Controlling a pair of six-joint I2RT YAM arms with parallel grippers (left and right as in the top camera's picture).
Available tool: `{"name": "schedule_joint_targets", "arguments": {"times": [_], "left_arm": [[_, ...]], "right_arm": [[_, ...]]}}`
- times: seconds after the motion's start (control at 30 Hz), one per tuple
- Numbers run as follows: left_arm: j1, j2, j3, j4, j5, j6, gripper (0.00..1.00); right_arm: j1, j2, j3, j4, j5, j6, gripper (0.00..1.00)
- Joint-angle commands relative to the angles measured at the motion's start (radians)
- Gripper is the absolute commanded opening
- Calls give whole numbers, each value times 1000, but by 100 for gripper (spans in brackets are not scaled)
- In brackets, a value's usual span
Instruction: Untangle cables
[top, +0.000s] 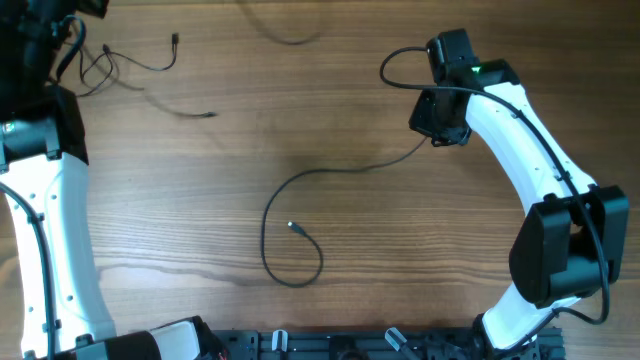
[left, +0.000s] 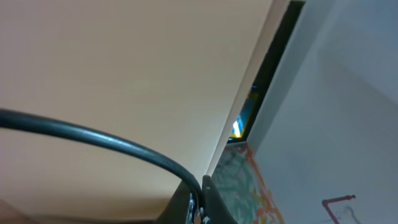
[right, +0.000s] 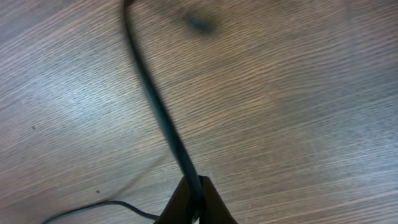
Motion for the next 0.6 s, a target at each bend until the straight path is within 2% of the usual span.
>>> {"name": "schedule_joint_targets", "arguments": {"times": [0.0, 0.03, 0.07, 0.1, 0.13, 0.23, 0.33, 0.4, 0.43, 0.5, 0.57], "left_arm": [[14, -14, 7, -12, 72, -1, 4], [14, -14, 7, -14, 80, 4, 4], [14, -14, 7, -14, 92, 28, 4], [14, -14, 7, -15, 106, 61, 4], [14, -14, 7, -33, 116, 78, 4], [14, -14, 7, -82, 161, 112, 4], [14, -14, 7, -195, 204, 269, 4], [14, -14, 7, -371, 154, 440, 4], [14, -14, 7, -478, 100, 532, 4], [14, -14, 7, -620, 6, 610, 4], [14, -14, 7, -716, -59, 647, 4]], "right_arm": [[5, 1, -4, 14, -122, -64, 32], [6, 1, -4, 16, -149, -74, 49], [6, 1, -4, 17, -179, -92, 75], [6, 1, -4, 17, -201, -100, 92], [6, 1, -4, 16, -231, -118, 100], [7, 1, -4, 12, -260, -133, 100], [18, 1, -4, 15, -339, -251, 100], [21, 1, -4, 19, -533, -473, 100], [21, 1, -4, 16, -730, -625, 100], [21, 1, -4, 29, -979, -708, 100], [21, 1, -4, 63, -1033, -629, 100]]}}
